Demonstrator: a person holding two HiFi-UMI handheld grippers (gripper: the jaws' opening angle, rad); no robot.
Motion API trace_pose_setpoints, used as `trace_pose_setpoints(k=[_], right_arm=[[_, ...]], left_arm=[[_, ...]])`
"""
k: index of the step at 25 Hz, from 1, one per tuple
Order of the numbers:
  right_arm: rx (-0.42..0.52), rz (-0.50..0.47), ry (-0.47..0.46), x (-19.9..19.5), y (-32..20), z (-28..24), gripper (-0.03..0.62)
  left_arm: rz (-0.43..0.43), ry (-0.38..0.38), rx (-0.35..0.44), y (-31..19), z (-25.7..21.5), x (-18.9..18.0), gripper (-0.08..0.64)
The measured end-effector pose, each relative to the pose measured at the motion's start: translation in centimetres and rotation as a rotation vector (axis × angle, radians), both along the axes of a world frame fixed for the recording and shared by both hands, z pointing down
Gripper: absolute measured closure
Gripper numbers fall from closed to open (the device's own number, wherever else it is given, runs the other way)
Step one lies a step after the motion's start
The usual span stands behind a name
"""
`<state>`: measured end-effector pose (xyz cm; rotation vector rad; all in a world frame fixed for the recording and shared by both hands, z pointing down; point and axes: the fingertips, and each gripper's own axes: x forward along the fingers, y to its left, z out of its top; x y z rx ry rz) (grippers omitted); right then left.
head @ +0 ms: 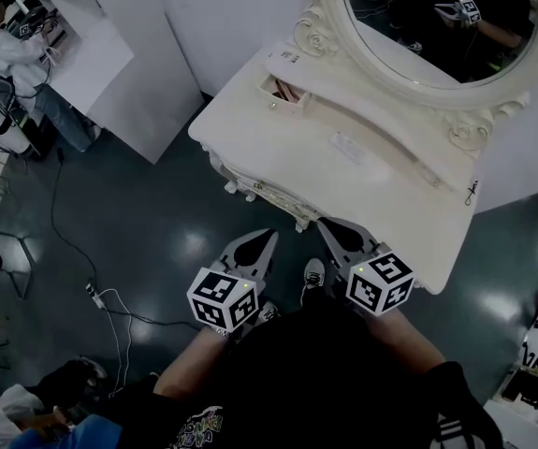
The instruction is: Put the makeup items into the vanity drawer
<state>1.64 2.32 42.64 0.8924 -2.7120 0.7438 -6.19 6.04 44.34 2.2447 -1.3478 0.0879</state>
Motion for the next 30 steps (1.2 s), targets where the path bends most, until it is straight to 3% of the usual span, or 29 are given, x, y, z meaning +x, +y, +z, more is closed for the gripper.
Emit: trace_pose_setpoints(k=[19, 30], right_arm=[[0.006, 0.035, 0.017, 4.7, -7.1, 0.9, 0.563], [0.003, 0.007, 0.036, 7.0, -11.2, 1.4, 0.563]], left_arm=[[0.018, -0.024, -0.005, -7.1, 0.5, 3.5, 0.56], [0.011, -0.02, -0.001, -11.3, 0.0, 6.2, 0.56]])
